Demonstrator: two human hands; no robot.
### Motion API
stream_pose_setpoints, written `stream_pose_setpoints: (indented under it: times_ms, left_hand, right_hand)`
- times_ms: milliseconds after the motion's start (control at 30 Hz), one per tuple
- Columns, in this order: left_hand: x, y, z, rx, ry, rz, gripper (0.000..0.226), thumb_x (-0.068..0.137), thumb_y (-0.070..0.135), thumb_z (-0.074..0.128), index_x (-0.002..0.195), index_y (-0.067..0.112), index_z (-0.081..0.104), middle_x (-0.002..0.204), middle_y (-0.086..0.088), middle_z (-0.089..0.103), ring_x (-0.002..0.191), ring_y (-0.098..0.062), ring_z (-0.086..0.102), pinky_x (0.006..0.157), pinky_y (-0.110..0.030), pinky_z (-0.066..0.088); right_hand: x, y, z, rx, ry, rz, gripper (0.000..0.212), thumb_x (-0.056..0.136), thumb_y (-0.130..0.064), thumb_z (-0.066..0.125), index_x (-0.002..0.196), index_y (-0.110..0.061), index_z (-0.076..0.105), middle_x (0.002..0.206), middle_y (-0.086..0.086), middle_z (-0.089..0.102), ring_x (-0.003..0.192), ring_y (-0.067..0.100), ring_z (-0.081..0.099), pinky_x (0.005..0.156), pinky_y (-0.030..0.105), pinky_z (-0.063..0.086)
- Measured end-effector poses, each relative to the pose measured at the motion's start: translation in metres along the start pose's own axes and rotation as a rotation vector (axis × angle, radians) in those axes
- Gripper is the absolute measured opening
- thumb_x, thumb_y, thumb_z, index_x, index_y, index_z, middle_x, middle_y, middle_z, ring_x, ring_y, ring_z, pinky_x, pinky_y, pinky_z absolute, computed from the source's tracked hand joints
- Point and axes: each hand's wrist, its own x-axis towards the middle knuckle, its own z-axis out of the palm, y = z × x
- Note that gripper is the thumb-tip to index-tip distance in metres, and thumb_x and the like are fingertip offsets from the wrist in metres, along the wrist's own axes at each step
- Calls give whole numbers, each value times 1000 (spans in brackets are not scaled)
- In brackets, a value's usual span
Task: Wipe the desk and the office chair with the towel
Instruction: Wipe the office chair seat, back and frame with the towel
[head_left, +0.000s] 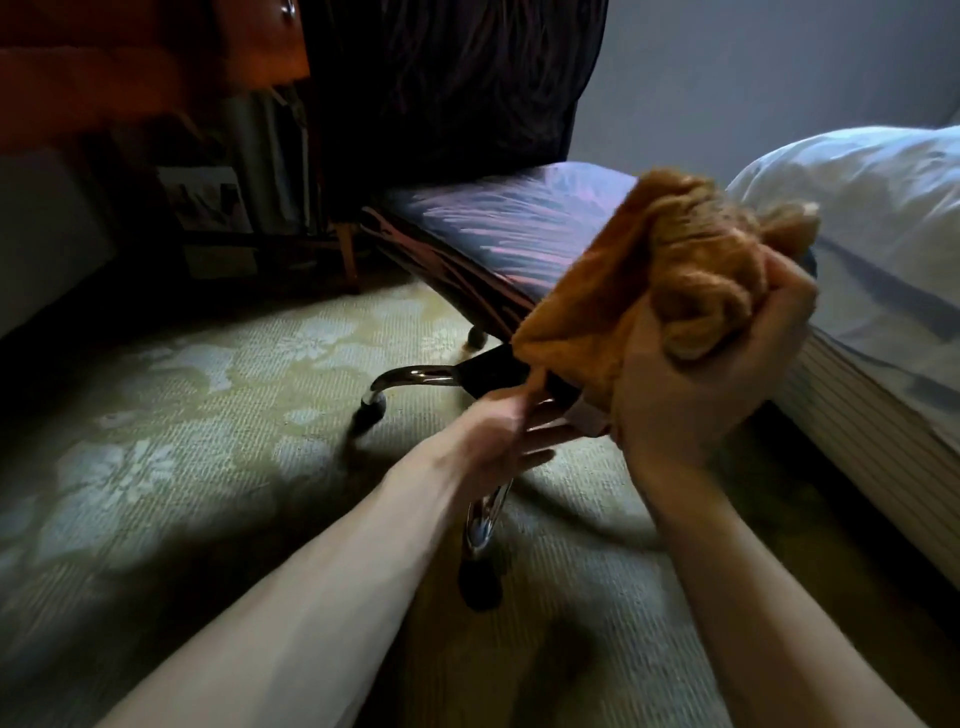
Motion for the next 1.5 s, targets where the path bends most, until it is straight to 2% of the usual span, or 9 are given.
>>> stream_pose_setpoints:
  times_ms: [133, 267, 433, 567, 667, 900, 1100, 1333, 1500]
  left_hand:
    - [12, -8, 29, 33, 54, -34, 23, 106, 18, 45, 118, 12, 65, 97, -2, 71, 104, -23, 67, 104, -42, 49]
    - [24, -7, 45, -3, 76, -30, 22, 105, 16, 52, 118, 6, 66, 86, -4, 70, 79, -19, 66, 69, -29, 52]
    - [27, 9, 34, -19, 44, -54, 15, 100, 13, 59, 92, 18, 70, 88, -2, 76, 84, -15, 72, 87, -32, 53]
    - [34, 36, -6, -428, 140, 40, 24, 96, 5, 40, 86, 14, 61, 107, -8, 73, 104, -21, 70, 104, -34, 50]
    - [37, 49, -25, -666, 177, 136, 17, 97, 18, 42, 89, 15, 57, 122, -14, 60, 117, -33, 62, 114, -48, 44]
    - [41, 61, -9, -721, 170, 189, 12, 90, 19, 44, 95, 14, 54, 115, -11, 57, 109, -30, 57, 115, -51, 37]
    - [29, 63, 6, -791, 126, 159, 53, 65, 31, 47, 115, 14, 50, 117, -10, 58, 107, -31, 57, 111, -53, 32]
    - [42, 48, 29, -853, 177, 81, 53, 86, 55, 40, 120, 18, 59, 125, -10, 65, 122, -32, 63, 110, -56, 33]
    - [48, 52, 34, -902, 188, 126, 69, 87, 61, 46, 136, 16, 62, 138, -10, 65, 124, -32, 64, 99, -49, 48]
  right_hand:
    - [-22, 6, -10, -164, -121, 196, 53, 79, -41, 70, 117, -5, 61, 117, 10, 65, 115, 34, 59, 95, 56, 48]
    - [-31, 11, -22, -191, -197, -3, 55, 72, -38, 69, 117, -8, 64, 117, 10, 65, 116, 34, 59, 100, 59, 45]
    - [-7, 49, -49, -129, -96, -2, 46, 78, -19, 77, 117, -1, 60, 115, 15, 65, 108, 37, 62, 96, 58, 47]
    - [29, 72, -72, -101, 196, 182, 37, 81, -17, 69, 114, -11, 54, 115, 19, 64, 108, 31, 63, 101, 52, 47]
    - [29, 76, -75, -73, 242, 265, 47, 81, -21, 68, 124, -10, 53, 118, 8, 63, 111, 22, 63, 103, 34, 48]
    - [-6, 74, -53, -66, 83, 302, 56, 80, -24, 70, 127, 1, 53, 124, 16, 62, 117, 33, 60, 108, 50, 44]
    - [5, 81, -58, -109, 148, 311, 57, 80, -28, 71, 129, -4, 53, 126, 13, 61, 118, 30, 58, 107, 48, 45]
    - [26, 98, -46, -133, 347, 383, 58, 79, -29, 67, 128, -1, 54, 123, 15, 62, 115, 31, 60, 108, 48, 43]
    - [20, 84, -20, -148, 229, 335, 52, 75, -22, 74, 120, 0, 60, 119, 15, 66, 113, 33, 61, 105, 43, 46]
